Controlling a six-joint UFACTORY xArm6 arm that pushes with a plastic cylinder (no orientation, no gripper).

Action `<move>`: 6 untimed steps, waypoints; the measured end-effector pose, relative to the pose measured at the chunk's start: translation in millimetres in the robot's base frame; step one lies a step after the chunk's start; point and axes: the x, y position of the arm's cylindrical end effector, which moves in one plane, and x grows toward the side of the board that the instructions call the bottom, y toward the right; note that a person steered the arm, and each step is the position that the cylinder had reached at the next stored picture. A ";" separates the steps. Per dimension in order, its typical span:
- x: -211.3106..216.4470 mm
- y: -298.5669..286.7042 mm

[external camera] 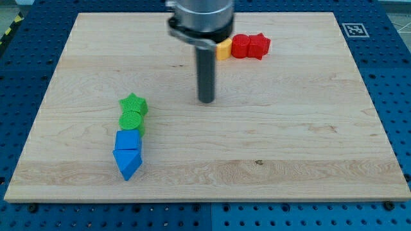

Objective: Nudge red circle up a bit

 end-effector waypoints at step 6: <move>-111.2 22.5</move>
